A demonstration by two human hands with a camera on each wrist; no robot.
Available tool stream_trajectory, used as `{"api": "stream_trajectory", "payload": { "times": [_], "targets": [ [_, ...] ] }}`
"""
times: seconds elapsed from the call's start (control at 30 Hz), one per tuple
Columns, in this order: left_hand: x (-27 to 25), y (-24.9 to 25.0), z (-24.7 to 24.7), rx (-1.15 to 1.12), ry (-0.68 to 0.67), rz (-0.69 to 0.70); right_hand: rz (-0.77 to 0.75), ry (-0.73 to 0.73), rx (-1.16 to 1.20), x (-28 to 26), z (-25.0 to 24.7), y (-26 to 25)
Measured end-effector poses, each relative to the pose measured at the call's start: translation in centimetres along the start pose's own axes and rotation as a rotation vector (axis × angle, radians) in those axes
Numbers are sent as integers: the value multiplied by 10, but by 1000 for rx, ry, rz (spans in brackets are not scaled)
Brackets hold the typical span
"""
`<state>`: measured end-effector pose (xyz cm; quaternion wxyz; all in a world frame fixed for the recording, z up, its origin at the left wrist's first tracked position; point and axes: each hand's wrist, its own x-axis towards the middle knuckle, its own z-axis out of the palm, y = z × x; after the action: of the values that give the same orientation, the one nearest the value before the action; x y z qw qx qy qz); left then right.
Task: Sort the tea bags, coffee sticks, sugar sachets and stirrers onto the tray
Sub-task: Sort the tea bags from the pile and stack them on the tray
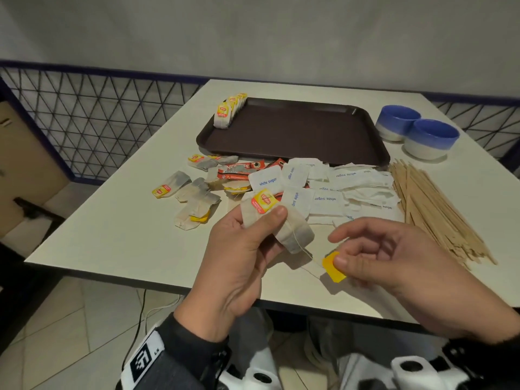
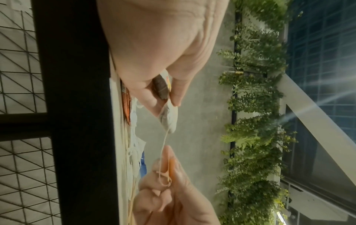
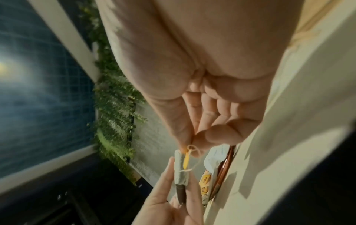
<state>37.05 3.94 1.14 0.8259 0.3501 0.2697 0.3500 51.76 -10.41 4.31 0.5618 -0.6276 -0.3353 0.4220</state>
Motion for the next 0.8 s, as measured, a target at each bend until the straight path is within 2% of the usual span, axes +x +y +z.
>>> {"api": "stream_trajectory", "payload": {
  "times": [0.2, 0.33, 0.6, 0.8],
  "targets": [
    [-1, 4, -2, -100, 2, -21, 161, -36, 393, -3, 5, 3],
    [-1, 4, -2, -109, -9, -3, 248, 1, 593, 2, 8, 5],
    [-4, 6, -5, -89, -123, -42, 234, 75, 603, 11, 22, 6],
    [-8, 5, -7, 28, -274, -74, 206, 23, 530, 15, 31, -11]
  ]
}}
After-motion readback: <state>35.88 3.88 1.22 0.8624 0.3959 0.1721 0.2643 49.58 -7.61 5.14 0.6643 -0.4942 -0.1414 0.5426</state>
